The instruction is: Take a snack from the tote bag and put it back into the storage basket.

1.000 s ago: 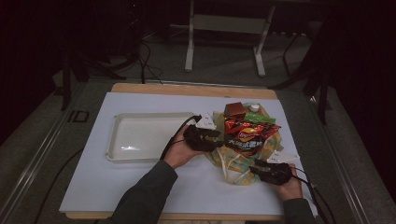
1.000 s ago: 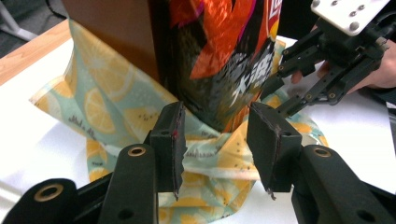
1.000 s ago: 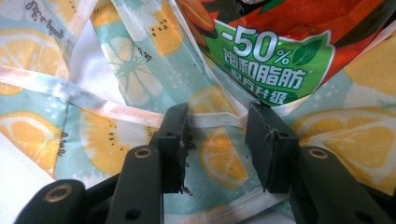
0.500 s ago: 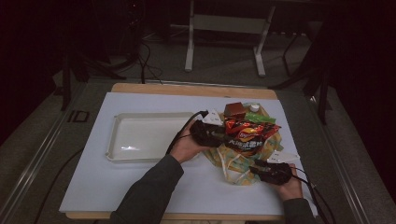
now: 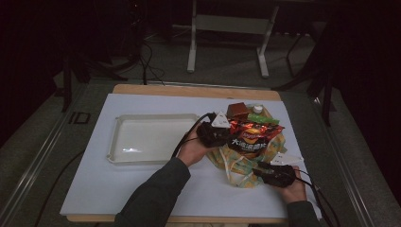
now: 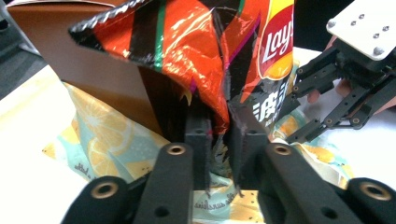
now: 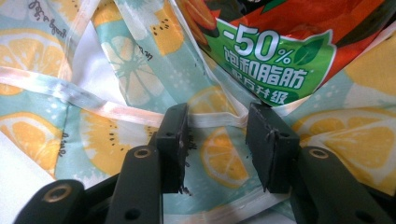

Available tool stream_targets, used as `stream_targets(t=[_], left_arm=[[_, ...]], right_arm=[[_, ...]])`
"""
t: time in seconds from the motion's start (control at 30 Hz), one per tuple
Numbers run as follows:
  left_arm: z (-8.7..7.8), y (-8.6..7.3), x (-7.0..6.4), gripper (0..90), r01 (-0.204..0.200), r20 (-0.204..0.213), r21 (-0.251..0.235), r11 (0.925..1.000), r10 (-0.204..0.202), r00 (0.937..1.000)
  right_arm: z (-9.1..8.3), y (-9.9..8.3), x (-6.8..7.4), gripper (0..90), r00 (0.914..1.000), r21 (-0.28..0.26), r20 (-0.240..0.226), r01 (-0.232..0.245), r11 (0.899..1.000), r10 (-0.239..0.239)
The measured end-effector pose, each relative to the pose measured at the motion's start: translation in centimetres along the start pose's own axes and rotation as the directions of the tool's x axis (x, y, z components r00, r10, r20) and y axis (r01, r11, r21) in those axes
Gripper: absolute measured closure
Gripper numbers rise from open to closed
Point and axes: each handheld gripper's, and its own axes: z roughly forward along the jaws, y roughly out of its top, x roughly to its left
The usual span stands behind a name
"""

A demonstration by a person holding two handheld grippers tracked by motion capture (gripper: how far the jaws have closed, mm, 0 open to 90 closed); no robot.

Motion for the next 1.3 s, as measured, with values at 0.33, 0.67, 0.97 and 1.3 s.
stream_targets(t=[0.33,0.67,0.97,1.3], left_arm=[[0.1,0.4,-0.4,89.3,0.012,-0.005,-0.03,0.9995,-0.013,0.9999],[-0.4,1.1,-0.7,89.5,0.058,0.018,-0.092,0.9941,-0.057,0.9982],[-1.4,1.8,-0.8,89.6,0.08,0.03,-0.137,0.9873,-0.077,0.9966],[-1.5,2.5,-0.9,89.7,0.097,0.035,-0.151,0.9837,-0.093,0.9951]], right_arm=[[0.0,0.0,0.0,58.7,1.0,0.0,-0.002,-0.002,1.0,0.002],[0.0,0.0,0.0,58.7,1.0,0.0,-0.001,-0.002,1.0,0.002],[0.0,0.0,0.0,58.7,1.0,-0.001,-0.002,-0.002,1.0,0.002],[0.0,0.0,0.0,58.7,1.0,-0.002,0.0,-0.001,1.0,0.001]])
